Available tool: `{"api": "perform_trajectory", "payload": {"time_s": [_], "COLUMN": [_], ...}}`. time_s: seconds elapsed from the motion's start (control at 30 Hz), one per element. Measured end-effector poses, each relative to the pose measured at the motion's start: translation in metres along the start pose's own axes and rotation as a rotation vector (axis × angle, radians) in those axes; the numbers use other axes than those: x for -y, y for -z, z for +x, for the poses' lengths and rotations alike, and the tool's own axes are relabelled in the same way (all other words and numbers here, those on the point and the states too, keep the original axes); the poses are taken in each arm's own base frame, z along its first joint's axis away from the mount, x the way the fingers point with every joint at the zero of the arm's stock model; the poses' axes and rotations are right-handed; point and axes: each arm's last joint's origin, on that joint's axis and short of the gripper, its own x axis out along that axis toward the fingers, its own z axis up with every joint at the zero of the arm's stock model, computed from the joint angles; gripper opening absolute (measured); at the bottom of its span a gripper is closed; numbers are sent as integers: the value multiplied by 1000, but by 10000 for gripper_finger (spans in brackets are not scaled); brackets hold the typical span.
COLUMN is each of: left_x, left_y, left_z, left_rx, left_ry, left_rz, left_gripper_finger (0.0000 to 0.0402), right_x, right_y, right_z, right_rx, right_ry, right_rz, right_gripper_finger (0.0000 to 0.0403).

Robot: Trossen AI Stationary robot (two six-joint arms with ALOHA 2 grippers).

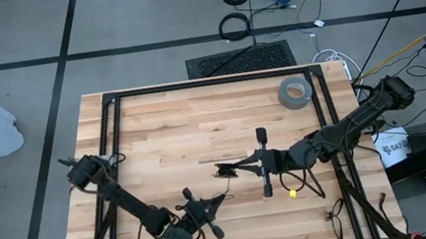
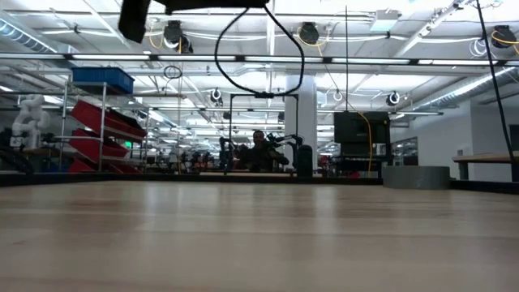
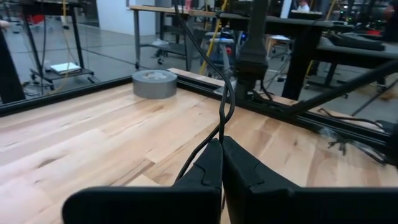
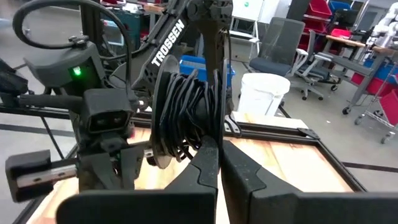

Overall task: Coil cords
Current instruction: Coil the black wire onto the spool

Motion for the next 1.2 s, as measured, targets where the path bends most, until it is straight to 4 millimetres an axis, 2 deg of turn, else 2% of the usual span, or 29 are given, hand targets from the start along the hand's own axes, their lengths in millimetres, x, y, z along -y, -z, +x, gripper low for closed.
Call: {"api": "perform_trajectory", "payload": {"time_s": [0.2,0.47,0.67,1.2], "left_x": [6,13,14,14], "left_y": [-4,-23,-27,-28], "left_z": [-13,-29,-39,-41], "left_rx": [20,98,112,110], "left_ry": [21,19,-18,-34], "left_rz": [4,23,52,101], "left_gripper_finger": [2,1,1,1], "right_x": [2,2,2,3], "right_y": [2,3,3,7], "right_z": [0,0,0,0], "right_rx": [-19,-33,-34,-64], "right_ry": [71,73,74,96], "right_rz": [6,12,12,4], "right_gripper_finger": [0,0,0,0]}}
